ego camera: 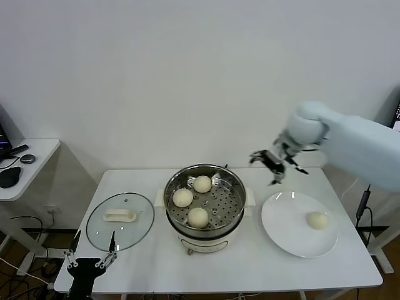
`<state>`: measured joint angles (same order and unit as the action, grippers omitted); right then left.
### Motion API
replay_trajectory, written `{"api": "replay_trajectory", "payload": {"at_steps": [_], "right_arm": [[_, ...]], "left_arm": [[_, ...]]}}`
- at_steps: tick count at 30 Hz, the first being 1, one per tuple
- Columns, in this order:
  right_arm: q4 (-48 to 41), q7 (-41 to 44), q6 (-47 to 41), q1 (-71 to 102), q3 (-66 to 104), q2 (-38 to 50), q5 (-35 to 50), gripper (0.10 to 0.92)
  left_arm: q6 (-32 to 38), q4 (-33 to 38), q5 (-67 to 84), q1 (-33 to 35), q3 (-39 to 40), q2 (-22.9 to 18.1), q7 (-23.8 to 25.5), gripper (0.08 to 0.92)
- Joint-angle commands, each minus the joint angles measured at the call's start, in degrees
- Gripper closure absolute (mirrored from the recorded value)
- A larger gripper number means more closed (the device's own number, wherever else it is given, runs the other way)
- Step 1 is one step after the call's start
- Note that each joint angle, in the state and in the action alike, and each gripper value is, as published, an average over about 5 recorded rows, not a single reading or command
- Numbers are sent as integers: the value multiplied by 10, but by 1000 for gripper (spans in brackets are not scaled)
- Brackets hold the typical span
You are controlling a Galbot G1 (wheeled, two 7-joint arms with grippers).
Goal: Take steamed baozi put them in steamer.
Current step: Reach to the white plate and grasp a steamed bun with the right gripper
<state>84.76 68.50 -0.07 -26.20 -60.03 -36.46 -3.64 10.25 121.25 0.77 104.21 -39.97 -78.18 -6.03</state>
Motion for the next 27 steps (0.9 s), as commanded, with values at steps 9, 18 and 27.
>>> {"api": "replay_trajectory", "payload": {"at_steps": [9,18,27], "right_arm": [[-114,33,-38,266,200,116,-81,203],[-197,-7,9,356,295,72,-115,203],[-265,-32,14,384,325,13,-146,203]], "left_arm": [[-7,4,-9,2,10,-5,0,177],[-9,9,-13,9,7,-8,-1,177],[-12,18,-16,11,5,-12,0,177]]}}
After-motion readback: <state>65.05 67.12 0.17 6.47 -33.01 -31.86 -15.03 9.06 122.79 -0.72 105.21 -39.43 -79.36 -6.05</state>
